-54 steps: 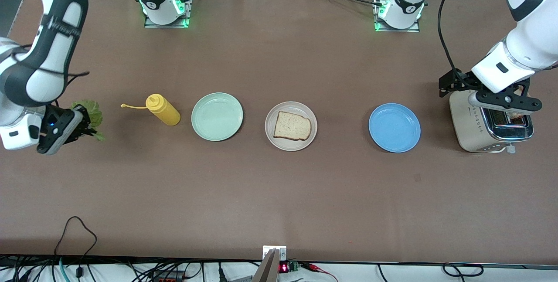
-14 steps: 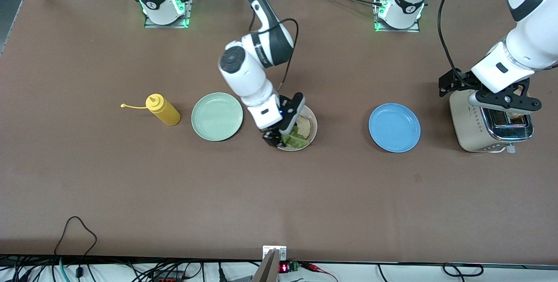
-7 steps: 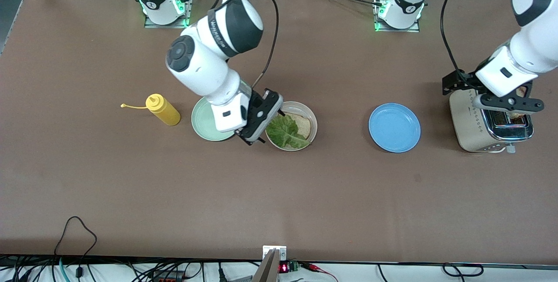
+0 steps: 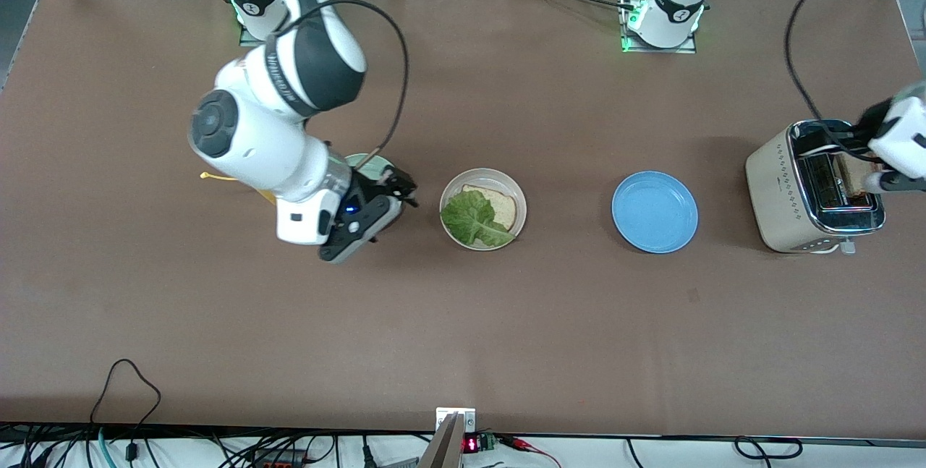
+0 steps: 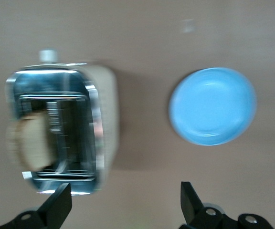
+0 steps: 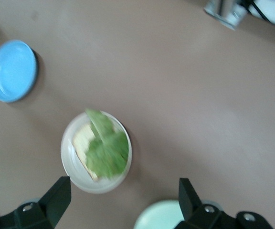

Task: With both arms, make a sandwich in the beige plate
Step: 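Open and withdraw the right gripper while the left gripper reaches the toaster bread, then grasp the second bread slice with the left gripper and lift it out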

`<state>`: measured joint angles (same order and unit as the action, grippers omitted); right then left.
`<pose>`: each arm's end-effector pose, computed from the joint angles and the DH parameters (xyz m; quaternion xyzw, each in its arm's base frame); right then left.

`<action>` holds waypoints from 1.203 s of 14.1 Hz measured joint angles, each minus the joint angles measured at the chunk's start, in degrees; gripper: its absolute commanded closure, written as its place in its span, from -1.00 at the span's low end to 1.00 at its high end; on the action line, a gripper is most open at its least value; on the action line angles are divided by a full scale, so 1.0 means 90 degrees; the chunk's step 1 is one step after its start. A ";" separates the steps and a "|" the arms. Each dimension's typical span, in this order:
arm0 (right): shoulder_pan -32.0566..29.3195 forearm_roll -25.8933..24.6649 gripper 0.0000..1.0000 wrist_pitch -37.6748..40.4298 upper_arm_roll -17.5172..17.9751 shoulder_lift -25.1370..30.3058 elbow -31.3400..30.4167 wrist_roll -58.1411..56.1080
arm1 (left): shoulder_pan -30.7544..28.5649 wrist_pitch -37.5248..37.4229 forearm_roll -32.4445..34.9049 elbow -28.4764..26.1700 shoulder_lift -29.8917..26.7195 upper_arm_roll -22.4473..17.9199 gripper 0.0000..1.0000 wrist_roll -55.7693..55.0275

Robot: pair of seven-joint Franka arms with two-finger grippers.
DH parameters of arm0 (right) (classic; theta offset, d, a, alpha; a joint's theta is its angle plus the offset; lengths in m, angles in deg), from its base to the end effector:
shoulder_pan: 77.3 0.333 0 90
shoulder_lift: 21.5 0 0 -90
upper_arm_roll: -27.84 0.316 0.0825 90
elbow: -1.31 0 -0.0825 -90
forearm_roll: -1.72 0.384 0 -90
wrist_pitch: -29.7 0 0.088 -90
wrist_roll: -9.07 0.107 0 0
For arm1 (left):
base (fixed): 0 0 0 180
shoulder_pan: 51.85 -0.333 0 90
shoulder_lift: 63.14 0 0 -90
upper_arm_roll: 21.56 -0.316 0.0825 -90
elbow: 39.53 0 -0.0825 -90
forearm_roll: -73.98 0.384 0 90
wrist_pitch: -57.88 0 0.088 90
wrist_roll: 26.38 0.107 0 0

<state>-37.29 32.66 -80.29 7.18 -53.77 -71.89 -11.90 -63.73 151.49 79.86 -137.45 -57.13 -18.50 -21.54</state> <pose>0.6485 0.3316 0.4555 -0.9395 -0.2952 -0.0574 0.1637 0.5666 0.0996 0.5058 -0.9945 -0.0266 0.0948 0.0369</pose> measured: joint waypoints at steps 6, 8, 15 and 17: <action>-0.2297 -0.2077 -1.00 0.1551 0.1331 0.0597 -0.0025 0.0113 | -0.1200 0.0778 0.0589 0.0048 0.0768 -0.0027 -0.98 0.1586; -0.2792 -0.2537 -1.00 0.1839 0.1396 0.0777 -0.0046 0.0176 | -0.1478 0.0918 0.0588 0.0036 0.0996 -0.0022 -0.93 0.1919; -0.3740 -0.3004 -1.00 0.2082 0.1883 0.1838 -0.0578 0.1364 | -0.1855 0.1355 0.0218 -0.0282 0.1428 0.0003 0.25 0.2418; -0.3850 -0.3012 -1.00 0.1880 0.1905 0.2299 -0.0977 0.1637 | -0.1861 0.1328 0.0214 -0.0298 0.1479 0.0009 0.75 0.2475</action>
<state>-71.94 5.55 -63.37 24.32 -33.09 -80.68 2.83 -80.48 163.44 81.79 -140.12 -43.83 -18.41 0.74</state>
